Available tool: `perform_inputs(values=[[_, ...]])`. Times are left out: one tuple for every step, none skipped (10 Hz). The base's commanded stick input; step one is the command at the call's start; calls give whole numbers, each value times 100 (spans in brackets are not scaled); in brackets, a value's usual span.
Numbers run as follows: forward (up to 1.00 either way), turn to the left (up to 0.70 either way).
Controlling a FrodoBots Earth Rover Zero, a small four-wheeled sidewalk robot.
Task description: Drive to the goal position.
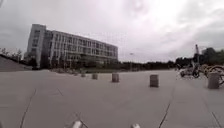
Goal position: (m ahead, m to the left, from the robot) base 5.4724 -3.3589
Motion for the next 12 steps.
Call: perform_inputs(values=[[70,0],[70,0],[70,0],[70,0],[70,-1],[70,-2],[70,-1],[70,0],[70,-4],[70,-17],[70,-34],[70,-35]])
